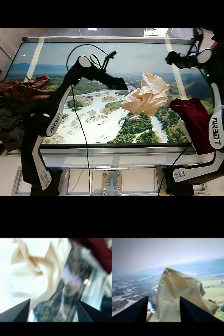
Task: Fold the shirts.
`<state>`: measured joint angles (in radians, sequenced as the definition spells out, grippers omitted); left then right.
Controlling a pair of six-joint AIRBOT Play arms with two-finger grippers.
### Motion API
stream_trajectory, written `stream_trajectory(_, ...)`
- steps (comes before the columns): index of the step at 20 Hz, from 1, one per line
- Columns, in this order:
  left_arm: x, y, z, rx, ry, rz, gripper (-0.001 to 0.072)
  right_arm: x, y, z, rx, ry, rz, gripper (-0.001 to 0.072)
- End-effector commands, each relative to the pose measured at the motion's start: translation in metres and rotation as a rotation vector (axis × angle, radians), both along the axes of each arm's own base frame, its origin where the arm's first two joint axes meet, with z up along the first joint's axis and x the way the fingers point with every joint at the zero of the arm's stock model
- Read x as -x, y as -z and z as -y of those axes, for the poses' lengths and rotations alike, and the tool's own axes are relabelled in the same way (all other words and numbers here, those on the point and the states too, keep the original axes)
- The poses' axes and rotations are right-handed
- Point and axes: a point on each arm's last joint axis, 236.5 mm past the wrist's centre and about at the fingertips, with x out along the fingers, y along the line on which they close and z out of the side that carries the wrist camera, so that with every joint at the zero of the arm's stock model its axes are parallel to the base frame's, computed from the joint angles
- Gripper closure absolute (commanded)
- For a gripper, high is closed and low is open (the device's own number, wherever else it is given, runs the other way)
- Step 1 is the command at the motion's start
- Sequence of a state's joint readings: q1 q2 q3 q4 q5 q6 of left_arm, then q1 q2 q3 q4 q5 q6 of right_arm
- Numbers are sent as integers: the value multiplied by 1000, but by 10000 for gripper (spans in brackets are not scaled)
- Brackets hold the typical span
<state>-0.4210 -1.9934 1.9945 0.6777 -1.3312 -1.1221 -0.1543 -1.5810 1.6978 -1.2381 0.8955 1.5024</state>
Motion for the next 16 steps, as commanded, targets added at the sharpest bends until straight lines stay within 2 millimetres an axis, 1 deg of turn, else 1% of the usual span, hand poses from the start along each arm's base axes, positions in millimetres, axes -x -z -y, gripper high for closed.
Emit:
stream_trajectory(1,32,52,-12,-256,159,51,65,54,-11,45,57,14,-139,263)
stream_trajectory(3,43,77,0,-319,208,77,65,86,-12,61,73,-2,-220,264)
stream_trajectory(5,50,105,11,-383,240,109,66,109,-2,66,66,-38,-306,264)
stream_trajectory(6,48,120,12,-434,248,143,66,116,6,66,59,-48,-338,263)
stream_trajectory(8,41,139,13,-509,220,186,66,123,30,61,22,-71,-383,263)
stream_trajectory(10,35,140,21,-502,184,214,68,124,59,46,-29,-110,-399,263)
stream_trajectory(12,29,138,26,-482,156,229,68,125,96,40,-90,-92,-429,263)
stream_trajectory(14,24,137,29,-471,141,246,69,123,133,40,-117,-67,-458,263)
stream_trajectory(16,17,135,33,-456,122,268,76,115,160,44,-135,-37,-463,263)
